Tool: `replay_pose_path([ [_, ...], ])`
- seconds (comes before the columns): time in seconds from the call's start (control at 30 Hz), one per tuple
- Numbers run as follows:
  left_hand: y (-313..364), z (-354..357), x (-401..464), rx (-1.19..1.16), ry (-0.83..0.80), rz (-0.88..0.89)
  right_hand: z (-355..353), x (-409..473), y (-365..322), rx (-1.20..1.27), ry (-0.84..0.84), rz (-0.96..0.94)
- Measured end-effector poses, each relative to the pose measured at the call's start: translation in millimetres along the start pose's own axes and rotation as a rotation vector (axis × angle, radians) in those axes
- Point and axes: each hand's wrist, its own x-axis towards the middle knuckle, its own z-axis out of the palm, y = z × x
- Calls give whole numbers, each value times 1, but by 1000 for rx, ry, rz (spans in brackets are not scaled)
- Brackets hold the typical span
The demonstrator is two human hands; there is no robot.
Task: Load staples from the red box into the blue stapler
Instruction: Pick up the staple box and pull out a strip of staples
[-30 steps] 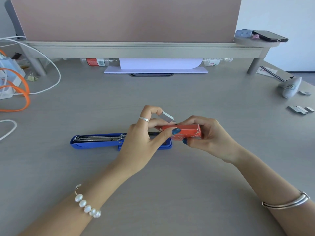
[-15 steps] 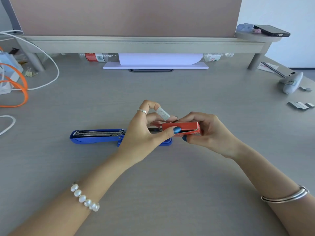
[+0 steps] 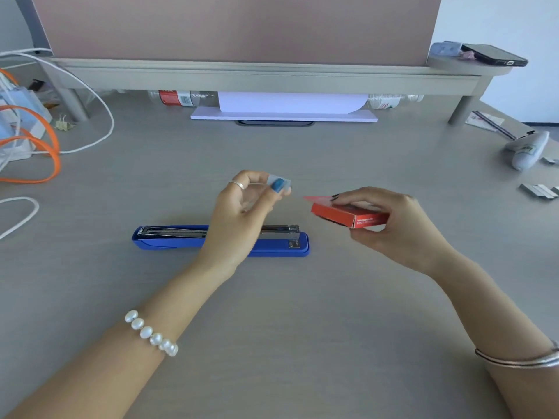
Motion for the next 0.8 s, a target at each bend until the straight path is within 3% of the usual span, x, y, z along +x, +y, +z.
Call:
replay_pose_path([
  [0.17,-2,-15,9,34,77,-107,-5,-1,8,-363,3,8],
  [0.4,4,-21,11,83,31,-234,-9,-3,0,-370,-270,108],
  [0.5,5,-21,11,101,47,-236,-6,-2,-4,-356,-195,81],
  [0.67,0,-11,5,95,30,-199,20,-2,-13,-46,104,-26],
  [0.8,-4,-7,3,119,-34,-183,46,3,-19,-63,206,-199],
])
